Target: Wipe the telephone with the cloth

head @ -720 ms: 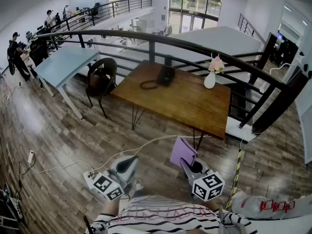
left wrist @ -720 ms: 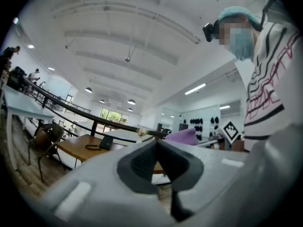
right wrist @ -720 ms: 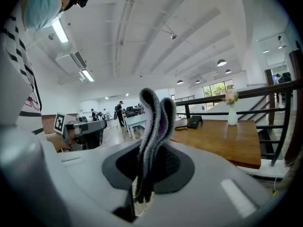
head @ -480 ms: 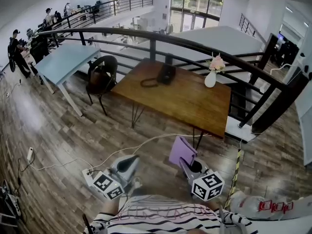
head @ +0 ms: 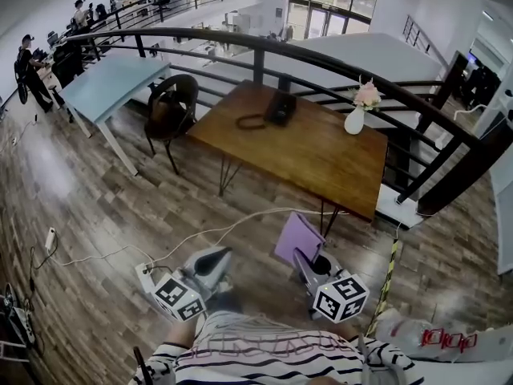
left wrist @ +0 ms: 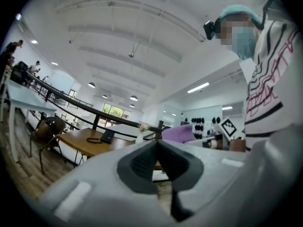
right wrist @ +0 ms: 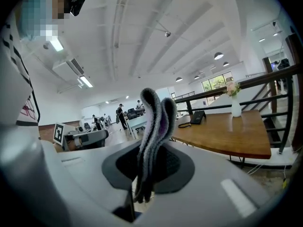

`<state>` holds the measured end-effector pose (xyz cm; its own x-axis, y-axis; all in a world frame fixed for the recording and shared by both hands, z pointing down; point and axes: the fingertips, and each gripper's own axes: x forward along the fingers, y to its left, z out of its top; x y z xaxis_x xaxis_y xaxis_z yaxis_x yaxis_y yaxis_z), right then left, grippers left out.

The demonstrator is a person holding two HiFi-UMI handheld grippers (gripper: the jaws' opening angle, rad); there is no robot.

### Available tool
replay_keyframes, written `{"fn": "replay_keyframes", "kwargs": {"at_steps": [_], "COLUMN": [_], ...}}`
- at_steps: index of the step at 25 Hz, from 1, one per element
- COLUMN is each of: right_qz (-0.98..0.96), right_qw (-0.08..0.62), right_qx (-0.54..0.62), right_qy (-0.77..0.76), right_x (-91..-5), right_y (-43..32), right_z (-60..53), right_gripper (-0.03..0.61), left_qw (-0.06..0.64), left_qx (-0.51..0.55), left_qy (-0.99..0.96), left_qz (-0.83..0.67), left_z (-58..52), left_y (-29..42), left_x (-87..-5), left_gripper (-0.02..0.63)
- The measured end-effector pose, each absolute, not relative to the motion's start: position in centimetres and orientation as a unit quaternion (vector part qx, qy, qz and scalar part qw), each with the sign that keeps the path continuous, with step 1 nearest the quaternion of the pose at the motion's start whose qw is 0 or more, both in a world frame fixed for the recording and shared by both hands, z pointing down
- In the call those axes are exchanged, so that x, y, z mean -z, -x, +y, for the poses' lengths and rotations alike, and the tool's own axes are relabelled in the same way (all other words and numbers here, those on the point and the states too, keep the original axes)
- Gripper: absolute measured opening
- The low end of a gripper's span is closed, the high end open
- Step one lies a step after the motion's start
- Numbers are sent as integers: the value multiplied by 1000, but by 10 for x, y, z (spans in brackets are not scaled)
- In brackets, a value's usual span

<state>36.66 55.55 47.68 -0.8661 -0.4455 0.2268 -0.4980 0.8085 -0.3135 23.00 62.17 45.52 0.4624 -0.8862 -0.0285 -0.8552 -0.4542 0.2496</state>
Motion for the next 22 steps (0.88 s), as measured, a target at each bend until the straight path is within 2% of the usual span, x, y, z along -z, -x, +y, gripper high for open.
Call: {"fn": "replay_keyframes", "kwargs": {"at_steps": [7, 22], "right_qz": [-940, -928], "right_qw": [67, 42], "right_qx": [-190, -183], "right_qy": [-275, -323], "right_x": [-483, -459], "right_y": [-321, -150], "right_z": [503, 355], "right_gripper": [35, 35], "left_qw": [110, 101], "left_qx": [99, 96], "left_qy": [-852, -881], "left_qz": [-501, -453], "left_z": [565, 414], "left_y": [-182, -13], "left_x": [-466, -444], "left_gripper": [2, 2]}}
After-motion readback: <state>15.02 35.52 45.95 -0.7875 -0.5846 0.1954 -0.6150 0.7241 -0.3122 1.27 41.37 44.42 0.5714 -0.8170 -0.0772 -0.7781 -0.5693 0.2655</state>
